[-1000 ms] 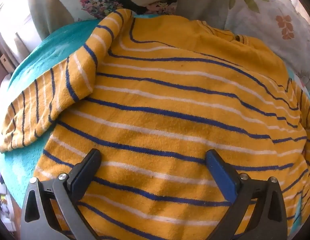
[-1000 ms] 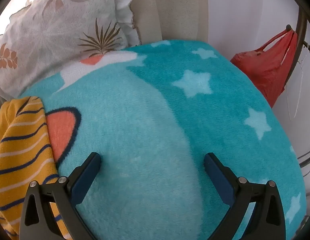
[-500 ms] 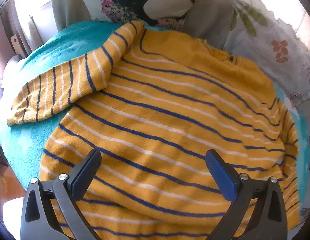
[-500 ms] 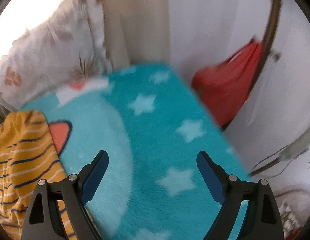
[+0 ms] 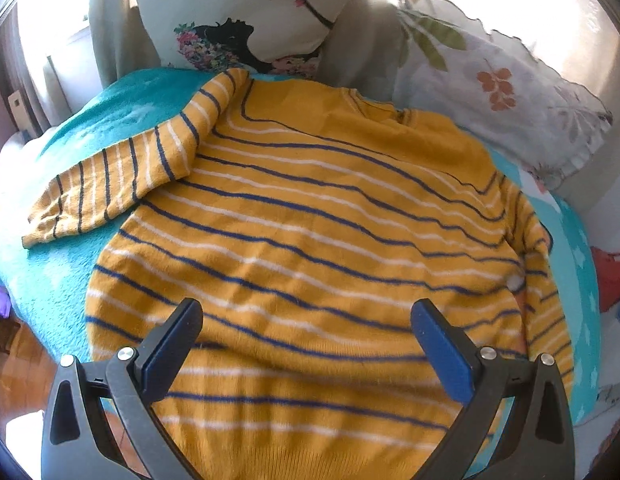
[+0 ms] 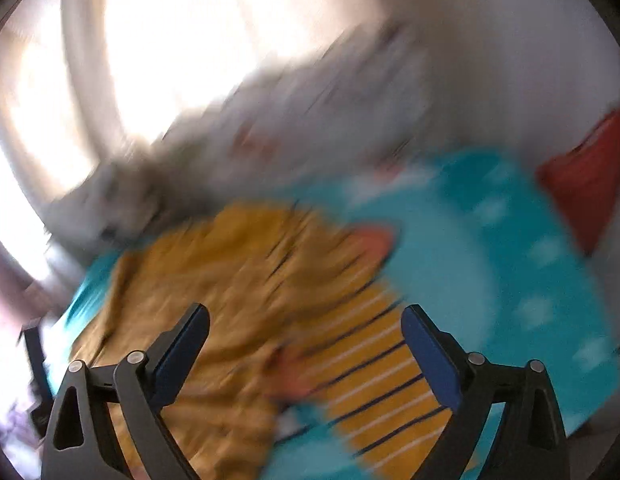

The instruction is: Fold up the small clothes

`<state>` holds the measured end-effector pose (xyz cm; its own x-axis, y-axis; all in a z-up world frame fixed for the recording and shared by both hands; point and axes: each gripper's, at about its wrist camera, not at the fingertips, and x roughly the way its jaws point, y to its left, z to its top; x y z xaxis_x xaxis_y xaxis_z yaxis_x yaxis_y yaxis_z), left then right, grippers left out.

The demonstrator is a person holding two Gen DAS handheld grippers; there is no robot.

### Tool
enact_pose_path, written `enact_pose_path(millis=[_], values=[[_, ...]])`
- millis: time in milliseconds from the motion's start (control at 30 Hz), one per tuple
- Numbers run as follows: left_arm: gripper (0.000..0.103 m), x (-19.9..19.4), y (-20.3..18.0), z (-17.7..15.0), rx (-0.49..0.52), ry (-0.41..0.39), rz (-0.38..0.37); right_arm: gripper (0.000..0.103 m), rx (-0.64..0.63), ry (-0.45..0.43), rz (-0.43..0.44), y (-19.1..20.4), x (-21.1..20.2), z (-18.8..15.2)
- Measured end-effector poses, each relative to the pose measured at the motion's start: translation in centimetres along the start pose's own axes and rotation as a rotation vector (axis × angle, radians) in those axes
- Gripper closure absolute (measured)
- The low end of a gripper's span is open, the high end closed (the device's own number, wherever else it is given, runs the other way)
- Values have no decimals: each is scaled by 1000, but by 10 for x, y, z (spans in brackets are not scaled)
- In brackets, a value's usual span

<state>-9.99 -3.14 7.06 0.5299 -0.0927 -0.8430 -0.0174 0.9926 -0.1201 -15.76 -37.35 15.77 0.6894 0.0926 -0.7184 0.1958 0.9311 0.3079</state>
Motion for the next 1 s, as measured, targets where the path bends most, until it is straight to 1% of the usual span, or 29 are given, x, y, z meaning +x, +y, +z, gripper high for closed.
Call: enact_pose_path(millis=[33,167,233,267,333,433,567,767,833,1000], values=[[0,-2,0,-3,7,2,-2,8,-20,35,12,11,7,-8],[0,-1,3,-7,13,21,-22,8,-122,101,-14,48,17,-35],[0,0,7,-7,21,24,-32,8,-138,128,-30,57,25,-42],[0,0,8,-6,27,22,-33,8,-138,144,-39,59,36,-41],[0,-1,14,-3,43,18,-45,8,-131,164,-51,64,43,-44],[0,-1,22,0,75,23,-56,8,-125,178,-62,74,56,-46],[0,-1,38,7,112,31,-70,7,-98,194,-83,99,70,-50],[0,-1,65,17,142,32,-94,7,-78,210,-115,132,82,-61],[0,-1,74,20,147,36,-105,7,-84,217,-139,143,87,-66],[0,3,88,23,165,52,-126,7,-93,236,-160,164,90,-79]])
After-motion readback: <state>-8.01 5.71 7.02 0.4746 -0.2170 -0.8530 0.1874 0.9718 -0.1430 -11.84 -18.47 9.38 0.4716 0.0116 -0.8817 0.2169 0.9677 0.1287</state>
